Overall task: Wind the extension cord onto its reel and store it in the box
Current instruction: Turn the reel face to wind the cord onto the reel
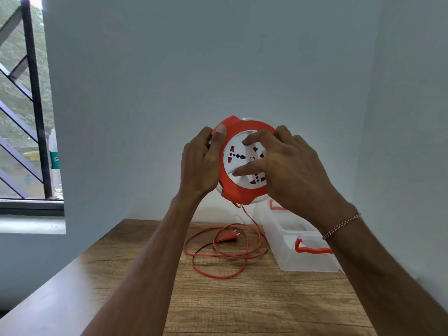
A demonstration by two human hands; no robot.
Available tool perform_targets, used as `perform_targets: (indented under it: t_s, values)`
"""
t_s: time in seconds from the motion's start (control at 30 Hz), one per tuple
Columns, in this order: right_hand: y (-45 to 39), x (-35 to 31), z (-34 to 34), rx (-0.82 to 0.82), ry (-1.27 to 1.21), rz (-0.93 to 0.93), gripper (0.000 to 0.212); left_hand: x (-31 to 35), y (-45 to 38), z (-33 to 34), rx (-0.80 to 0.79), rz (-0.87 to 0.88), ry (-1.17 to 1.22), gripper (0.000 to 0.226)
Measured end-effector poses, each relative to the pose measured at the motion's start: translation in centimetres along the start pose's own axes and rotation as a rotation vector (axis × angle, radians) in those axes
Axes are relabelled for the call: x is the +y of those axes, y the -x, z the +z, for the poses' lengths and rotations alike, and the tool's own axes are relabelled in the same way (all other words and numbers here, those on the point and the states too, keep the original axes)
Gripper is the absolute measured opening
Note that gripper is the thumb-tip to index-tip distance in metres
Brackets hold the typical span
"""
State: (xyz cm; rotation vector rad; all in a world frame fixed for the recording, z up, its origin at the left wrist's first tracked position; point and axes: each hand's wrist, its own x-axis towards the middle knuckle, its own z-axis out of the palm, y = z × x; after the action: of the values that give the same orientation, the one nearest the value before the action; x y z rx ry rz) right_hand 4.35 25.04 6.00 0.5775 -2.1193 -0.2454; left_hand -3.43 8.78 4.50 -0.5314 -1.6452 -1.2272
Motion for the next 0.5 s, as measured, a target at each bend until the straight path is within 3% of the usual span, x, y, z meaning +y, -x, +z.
perform_targets:
  t_s: [0.5]
  values:
    - [0.45, -0.05, 0.98, 0.179, -0.108, 0.218, 0.059, 0.27, 0.17, -0.11, -0.003, -0.03, 0.015, 0.052]
